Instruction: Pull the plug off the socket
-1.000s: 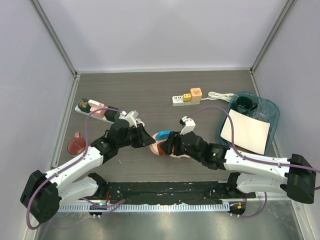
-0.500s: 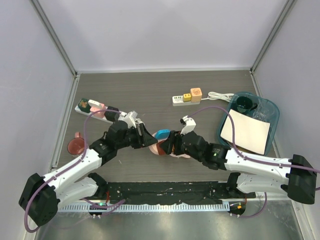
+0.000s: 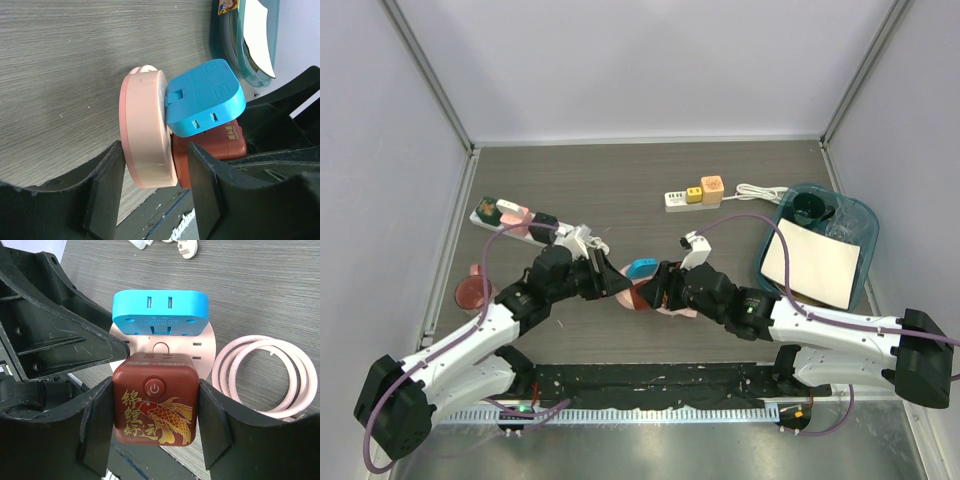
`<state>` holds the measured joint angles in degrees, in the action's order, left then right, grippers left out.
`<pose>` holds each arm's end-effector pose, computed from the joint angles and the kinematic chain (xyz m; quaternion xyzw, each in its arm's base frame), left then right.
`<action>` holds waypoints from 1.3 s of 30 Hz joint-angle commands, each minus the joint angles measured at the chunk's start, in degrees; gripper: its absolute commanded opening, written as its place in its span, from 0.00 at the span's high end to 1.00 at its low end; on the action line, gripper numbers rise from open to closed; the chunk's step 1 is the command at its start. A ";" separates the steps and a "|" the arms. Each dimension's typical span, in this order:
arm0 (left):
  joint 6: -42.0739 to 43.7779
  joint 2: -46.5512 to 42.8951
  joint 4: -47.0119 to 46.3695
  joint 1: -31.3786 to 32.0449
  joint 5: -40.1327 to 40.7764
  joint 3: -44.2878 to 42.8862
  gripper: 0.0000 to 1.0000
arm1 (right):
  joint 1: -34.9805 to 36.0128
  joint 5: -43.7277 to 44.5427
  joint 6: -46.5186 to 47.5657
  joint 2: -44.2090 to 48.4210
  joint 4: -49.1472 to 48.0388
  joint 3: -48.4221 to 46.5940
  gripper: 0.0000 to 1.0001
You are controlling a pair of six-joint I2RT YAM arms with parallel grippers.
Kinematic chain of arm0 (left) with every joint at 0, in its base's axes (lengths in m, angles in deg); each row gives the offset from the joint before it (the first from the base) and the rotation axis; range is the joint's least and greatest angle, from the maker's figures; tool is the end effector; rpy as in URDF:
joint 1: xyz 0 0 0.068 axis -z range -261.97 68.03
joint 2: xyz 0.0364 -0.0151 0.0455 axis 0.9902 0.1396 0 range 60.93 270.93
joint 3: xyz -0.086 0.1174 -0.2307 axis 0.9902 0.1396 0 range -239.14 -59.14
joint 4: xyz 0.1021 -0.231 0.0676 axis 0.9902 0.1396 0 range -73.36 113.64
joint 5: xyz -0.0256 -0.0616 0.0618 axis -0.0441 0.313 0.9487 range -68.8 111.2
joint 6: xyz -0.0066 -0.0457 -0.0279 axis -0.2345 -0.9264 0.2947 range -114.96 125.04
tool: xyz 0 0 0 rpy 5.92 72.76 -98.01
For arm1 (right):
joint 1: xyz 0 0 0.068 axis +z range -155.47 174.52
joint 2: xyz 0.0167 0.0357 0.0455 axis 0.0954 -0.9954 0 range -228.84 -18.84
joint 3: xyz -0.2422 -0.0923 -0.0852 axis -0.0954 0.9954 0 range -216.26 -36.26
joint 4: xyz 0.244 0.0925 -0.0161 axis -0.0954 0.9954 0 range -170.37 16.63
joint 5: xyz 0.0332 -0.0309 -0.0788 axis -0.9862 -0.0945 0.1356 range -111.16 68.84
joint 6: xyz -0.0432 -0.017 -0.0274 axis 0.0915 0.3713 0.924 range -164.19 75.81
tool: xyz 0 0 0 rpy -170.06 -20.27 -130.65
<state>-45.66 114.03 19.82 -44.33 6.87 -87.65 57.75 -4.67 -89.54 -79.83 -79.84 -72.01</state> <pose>0.1572 -0.1324 0.2266 -0.0325 0.8513 -0.4338 0.2934 0.1155 0.2067 0.2472 -0.0550 0.8399 0.3562 0.4057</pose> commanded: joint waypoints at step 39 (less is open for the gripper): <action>-1.77 -0.63 -5.47 0.50 2.29 0.30 1.00 | 0.15 -3.22 -2.29 -9.23 -0.97 -8.11 0.23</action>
<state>-47.30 115.54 19.49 -44.48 10.43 -86.65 57.66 -6.09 -90.93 -87.74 -77.28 -76.38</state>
